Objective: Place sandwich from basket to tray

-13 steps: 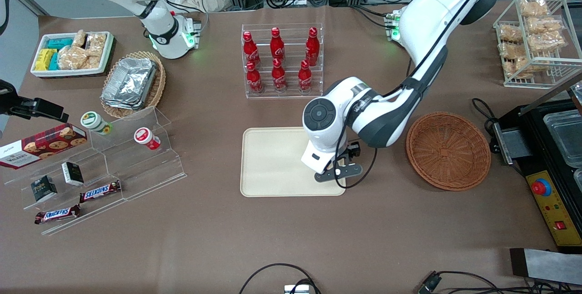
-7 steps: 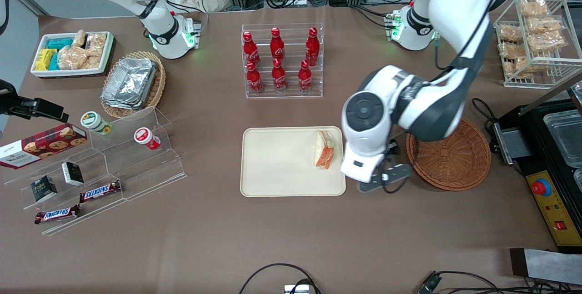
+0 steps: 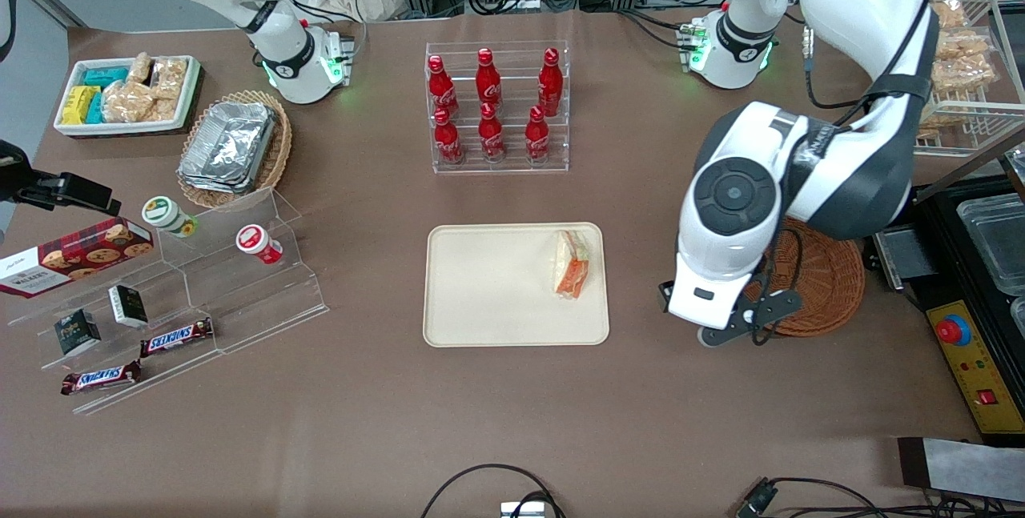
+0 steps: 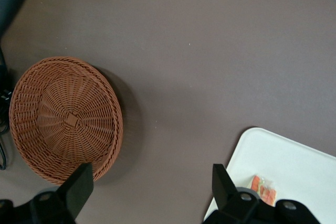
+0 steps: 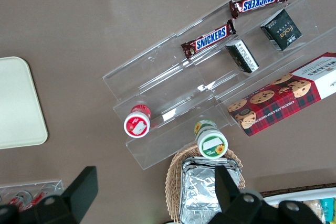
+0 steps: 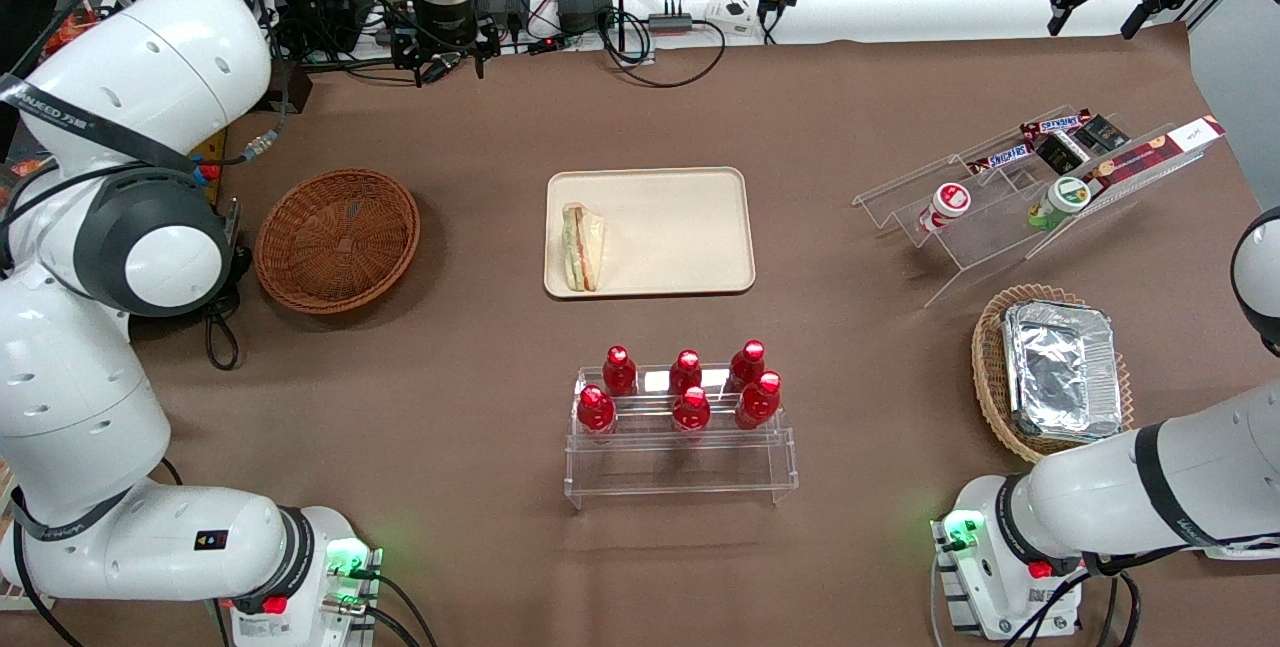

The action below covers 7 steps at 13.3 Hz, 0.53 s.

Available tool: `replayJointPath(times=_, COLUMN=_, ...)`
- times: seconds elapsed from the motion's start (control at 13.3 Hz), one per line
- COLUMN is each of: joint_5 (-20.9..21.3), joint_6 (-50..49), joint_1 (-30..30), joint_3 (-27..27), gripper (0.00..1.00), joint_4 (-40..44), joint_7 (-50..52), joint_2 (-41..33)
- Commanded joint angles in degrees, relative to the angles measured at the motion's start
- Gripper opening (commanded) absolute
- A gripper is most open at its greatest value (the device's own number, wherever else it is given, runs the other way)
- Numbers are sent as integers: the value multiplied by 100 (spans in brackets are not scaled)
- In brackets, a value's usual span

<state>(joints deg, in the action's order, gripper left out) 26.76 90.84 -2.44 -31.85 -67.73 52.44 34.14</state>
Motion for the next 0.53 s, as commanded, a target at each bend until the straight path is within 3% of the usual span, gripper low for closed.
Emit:
replayJointPath(times=0.0, joint_5=-355, joint_6=-145, joint_1=340, joint_3=12, gripper=100, joint_4=-126, joint_7=-742, joint_2=-495)
replayJointPath(times=0.45, joint_5=-1541, joint_6=-84, joint_1=209, joint_3=1434, gripper=100, joint_4=-820, joint_7=-2350, joint_2=-1532)
